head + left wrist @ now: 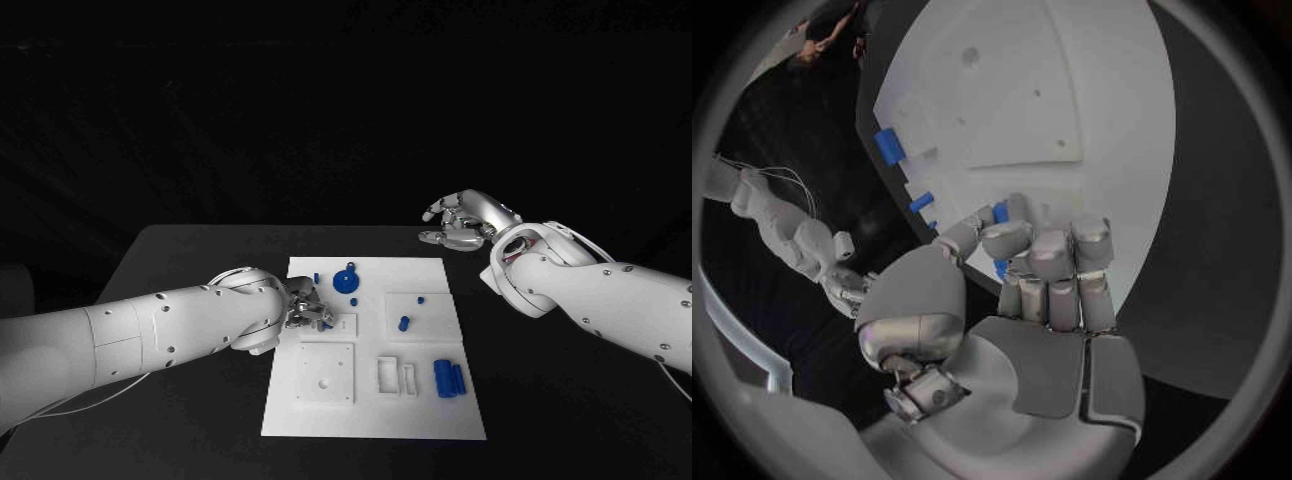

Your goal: Assemble the parts on the task board

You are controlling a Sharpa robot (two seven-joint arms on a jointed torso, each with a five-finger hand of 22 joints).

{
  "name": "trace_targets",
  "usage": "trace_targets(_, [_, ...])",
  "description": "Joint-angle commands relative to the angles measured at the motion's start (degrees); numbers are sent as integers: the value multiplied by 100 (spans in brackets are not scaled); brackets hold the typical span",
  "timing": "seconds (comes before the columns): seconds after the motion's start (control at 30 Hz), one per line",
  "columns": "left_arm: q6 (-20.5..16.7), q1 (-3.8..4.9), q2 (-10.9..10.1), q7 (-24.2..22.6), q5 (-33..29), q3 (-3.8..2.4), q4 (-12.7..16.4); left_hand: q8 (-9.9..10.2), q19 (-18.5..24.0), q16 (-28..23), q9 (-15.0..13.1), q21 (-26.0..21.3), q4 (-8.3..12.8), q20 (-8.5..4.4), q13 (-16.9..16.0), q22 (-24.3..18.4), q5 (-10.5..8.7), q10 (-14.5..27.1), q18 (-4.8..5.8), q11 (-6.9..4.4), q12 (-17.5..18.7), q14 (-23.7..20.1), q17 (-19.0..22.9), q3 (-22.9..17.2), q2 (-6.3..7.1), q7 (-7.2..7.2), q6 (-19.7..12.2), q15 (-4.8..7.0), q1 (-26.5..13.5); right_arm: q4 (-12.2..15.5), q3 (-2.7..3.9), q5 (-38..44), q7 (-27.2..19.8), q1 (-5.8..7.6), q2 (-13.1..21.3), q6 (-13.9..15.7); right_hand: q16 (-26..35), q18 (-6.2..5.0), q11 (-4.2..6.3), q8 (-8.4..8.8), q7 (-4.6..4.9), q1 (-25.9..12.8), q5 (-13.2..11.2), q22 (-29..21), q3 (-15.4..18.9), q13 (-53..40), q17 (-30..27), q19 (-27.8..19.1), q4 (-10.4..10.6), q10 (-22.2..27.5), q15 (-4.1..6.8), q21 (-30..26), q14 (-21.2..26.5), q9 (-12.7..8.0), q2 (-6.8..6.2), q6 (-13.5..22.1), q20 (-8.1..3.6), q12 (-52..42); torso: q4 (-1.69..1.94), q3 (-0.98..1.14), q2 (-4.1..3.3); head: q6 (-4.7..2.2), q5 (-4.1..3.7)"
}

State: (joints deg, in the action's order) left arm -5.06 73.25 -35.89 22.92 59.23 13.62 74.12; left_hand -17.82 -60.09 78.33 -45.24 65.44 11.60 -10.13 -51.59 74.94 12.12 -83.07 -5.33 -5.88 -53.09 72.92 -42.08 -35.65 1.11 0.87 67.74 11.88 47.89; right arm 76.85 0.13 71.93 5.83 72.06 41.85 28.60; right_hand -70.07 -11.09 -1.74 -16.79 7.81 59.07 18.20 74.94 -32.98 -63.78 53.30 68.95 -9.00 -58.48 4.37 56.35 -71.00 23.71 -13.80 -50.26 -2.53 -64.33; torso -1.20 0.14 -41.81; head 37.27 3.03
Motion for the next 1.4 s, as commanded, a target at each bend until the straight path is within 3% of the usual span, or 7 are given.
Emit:
trace_targets(0.03, [264, -9, 15, 48, -11, 4, 4, -18, 7, 35, -9, 28, 223, -526, 10, 40, -30, 191, -62, -136, -40, 56, 7, -208, -203, -181, 461, 86, 180, 4, 2, 16, -41, -2, -1, -68, 35, -391, -1, -33, 43, 47, 36, 48, 8, 8, 10, 6, 14, 31, 18, -28, 7, 8, 0, 11, -51, -27, 3, -1, -3, -3, -5])
trace_targets(0.47, [282, -10, 40, 77, 1, 4, -35, -14, 15, 36, -8, 27, 220, -521, 20, 39, -114, 193, -58, -131, -46, 50, 15, -199, -194, -177, 457, 81, 168, 5, 2, 16, -37, -2, -1, -69, 36, -391, -1, -33, 43, 48, 39, 49, 9, 12, 10, 6, 15, 32, 18, -29, 7, 8, 1, 11, -51, -30, 1, -1, -3, -5, -4])
trace_targets(0.6, [258, -11, 57, 68, -11, 4, -56, -6, 24, 38, -6, 22, 178, -520, 40, 33, -542, 199, -58, -128, -57, 41, 32, -179, -183, -174, 453, 77, 143, 2, 2, 16, -37, -2, -3, -70, 36, -391, -1, -33, 43, 48, 40, 49, 9, 13, 10, 6, 16, 33, 18, -30, 7, 8, 1, 11, -51, -30, -4, -1, -3, -7, -9])
trace_targets(0.7, [239, -18, 75, 60, -28, 4, -74, -5, 25, 40, -5, 21, 158, -519, 45, 31, -589, 200, -58, -126, -61, 40, 36, -172, -167, -173, 453, 76, 128, 4, 2, 16, -37, -2, -4, -70, 36, -391, -1, -33, 43, 47, 42, 50, 9, 14, 10, 6, 17, 33, 18, -30, 7, 8, 2, 11, -51, -31, -4, -2, -5, -6, -9])
trace_targets(0.83, [218, -31, 89, 50, -46, 4, -90, 0, 27, 44, -1, 16, 69, -520, 61, 25, -798, 203, -60, -126, -71, 39, 49, -152, -131, -173, 454, 76, 75, 6, 2, 16, -37, -2, -2, -68, 36, -391, -1, -33, 43, 47, 45, 50, 9, 15, 10, 6, 18, 34, 18, -31, 7, 8, 3, 11, -51, -32, -1, -1, -4, -4, -19])
trace_targets(1.4, [233, -36, 123, 33, -73, 4, -132, 3, 28, 57, 1, 12, -142, -522, 88, 19, -871, 209, -66, -129, -91, 38, 67, -97, 44, -177, 461, 80, -69, 12, 2, 16, -35, -1, 3, -71, 37, -391, -1, -33, 43, 46, 55, 51, 9, 18, 10, 6, 20, 35, 18, -32, 7, 8, 3, 10, -50, -34, 2, -2, -1, -3, -34])
